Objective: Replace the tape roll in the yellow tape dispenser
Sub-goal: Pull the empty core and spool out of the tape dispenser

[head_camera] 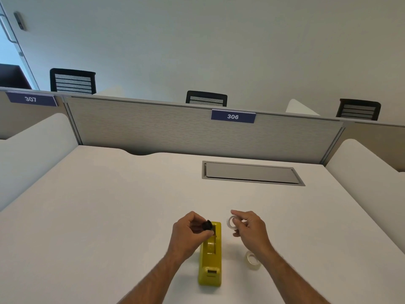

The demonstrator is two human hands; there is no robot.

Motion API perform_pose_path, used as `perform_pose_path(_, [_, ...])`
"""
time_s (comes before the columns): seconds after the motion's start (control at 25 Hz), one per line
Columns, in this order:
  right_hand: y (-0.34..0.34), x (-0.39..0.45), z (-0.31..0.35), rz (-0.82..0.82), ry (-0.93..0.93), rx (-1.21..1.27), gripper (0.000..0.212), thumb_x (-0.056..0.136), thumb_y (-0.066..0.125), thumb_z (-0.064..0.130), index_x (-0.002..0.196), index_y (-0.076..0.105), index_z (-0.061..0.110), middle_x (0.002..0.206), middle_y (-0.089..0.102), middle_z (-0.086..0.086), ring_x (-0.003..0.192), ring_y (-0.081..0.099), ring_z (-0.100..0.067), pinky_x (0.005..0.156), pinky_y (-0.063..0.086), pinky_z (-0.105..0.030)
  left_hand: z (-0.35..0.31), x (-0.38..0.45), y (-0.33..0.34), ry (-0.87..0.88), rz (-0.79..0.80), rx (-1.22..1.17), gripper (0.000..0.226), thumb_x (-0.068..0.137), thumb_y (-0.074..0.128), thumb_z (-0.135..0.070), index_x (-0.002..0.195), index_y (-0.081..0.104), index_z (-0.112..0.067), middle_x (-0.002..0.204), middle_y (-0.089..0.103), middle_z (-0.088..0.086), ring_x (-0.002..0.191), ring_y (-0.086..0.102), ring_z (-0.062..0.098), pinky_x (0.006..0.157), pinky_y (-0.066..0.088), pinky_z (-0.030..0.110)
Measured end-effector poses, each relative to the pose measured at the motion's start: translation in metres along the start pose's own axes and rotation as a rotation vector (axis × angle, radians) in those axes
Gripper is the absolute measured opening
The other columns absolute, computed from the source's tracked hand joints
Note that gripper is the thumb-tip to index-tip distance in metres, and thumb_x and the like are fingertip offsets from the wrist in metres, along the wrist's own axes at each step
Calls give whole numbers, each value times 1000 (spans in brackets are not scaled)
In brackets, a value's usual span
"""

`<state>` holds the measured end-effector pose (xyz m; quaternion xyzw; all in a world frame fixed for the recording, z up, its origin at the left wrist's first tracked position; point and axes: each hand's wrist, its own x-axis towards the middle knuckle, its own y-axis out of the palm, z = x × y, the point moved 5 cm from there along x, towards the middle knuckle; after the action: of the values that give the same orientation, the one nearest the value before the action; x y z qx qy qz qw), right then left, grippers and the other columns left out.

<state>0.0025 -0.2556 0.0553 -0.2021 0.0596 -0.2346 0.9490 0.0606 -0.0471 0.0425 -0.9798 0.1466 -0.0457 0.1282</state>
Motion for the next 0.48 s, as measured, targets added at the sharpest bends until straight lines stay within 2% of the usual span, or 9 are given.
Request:
perform_pose_path(0.08, [-11,8,-9,-16,33,-159,22,91,64,4,109,74,12,98,68,-3,80,71,-20,59,63,-25,1,0,0,-3,20,-6,32,64,93,-20,86,71,-28,82,78,-11,81,74,6,73,60,17])
perform_pose_path(0.16, [-20,13,-16,-49,57,-347,15,85,66,7,94,76,14,89,73,-2,77,71,-22,71,63,-37,1,0,1,-9,31,-19,31,64,93,-22,87,72,-31,83,78,-13,82,74,5,73,59,16])
perform_pose_path(0.2, [-22,14,-19,-53,69,-434,11,83,67,10,87,75,16,84,75,0,75,71,-20,74,62,-37,0,0,2,-9,36,-22,31,65,93,-22,87,72,-32,84,78,-15,83,74,4,73,58,15])
perform_pose_path(0.28, [-23,15,-24,-23,93,-589,9,80,67,15,79,75,19,81,76,1,75,69,-18,70,57,-30,-1,0,4,-10,44,-20,31,67,92,-23,88,72,-34,84,78,-15,84,74,3,73,57,14])
perform_pose_path(0.36, [-21,14,-30,11,126,-703,11,77,66,16,82,75,20,86,76,1,81,69,-20,66,49,-24,-1,1,5,-16,45,-9,30,68,91,-23,90,73,-33,87,78,-13,84,74,3,75,58,16])
perform_pose_path(0.48, [-22,12,-37,14,193,-735,10,72,70,22,82,70,24,85,70,3,79,67,-21,63,48,-24,0,0,6,-29,45,-10,30,67,91,-21,91,75,-29,87,78,-12,82,73,3,74,57,15])
